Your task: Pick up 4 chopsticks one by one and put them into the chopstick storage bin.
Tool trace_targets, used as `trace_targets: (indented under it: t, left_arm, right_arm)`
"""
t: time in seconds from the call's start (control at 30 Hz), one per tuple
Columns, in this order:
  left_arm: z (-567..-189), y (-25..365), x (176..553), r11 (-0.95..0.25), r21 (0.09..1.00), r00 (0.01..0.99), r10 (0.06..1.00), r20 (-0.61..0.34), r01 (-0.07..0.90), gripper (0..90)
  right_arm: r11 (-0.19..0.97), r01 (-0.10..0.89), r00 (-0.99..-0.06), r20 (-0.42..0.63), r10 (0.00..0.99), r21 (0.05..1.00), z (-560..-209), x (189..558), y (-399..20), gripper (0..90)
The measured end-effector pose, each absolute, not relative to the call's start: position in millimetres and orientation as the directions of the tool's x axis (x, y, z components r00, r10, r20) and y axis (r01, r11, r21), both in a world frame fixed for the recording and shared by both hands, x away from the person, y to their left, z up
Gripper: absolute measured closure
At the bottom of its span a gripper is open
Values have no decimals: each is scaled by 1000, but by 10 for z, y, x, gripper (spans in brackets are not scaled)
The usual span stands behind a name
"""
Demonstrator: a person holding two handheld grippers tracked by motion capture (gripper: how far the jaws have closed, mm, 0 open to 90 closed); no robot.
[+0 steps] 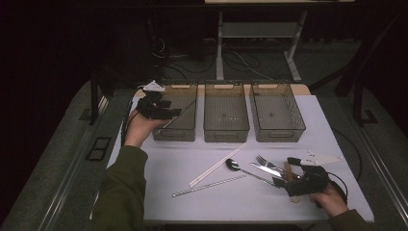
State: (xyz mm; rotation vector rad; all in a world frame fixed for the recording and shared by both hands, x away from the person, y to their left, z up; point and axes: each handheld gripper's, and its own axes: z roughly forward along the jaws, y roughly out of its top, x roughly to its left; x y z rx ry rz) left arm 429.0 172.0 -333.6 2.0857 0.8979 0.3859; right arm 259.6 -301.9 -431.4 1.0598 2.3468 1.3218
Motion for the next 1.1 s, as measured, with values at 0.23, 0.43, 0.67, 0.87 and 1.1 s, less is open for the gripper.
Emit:
trace_targets:
  t: [0.23, 0.43, 0.67, 0.87, 1.1]
  left_arm:
    - [-3332, 1651, 4097, -435, 782, 735, 677, -44, 448, 349]
    - [-3413, 1573, 3919, -446, 789, 769, 637, -53, 423, 328]
    - [-3512, 1480, 3733, -462, 790, 797, 602, -54, 403, 299]
    - [-3560, 1425, 3572, -465, 798, 809, 586, -48, 384, 266]
    - [-3656, 1364, 3355, -450, 820, 828, 558, -51, 354, 244]
  right_arm:
    - [327, 468, -706, 126, 697, 821, -4312, 2594, -3013, 32]
    - [323, 475, -702, 132, 699, 819, -4313, 2601, -3020, 32]
    - [324, 474, -700, 128, 702, 818, -4314, 2600, -3021, 32]
    - [325, 472, -699, 123, 705, 819, -4313, 2602, -3028, 32]
    - [326, 472, -699, 122, 705, 819, -4312, 2599, -3026, 32]
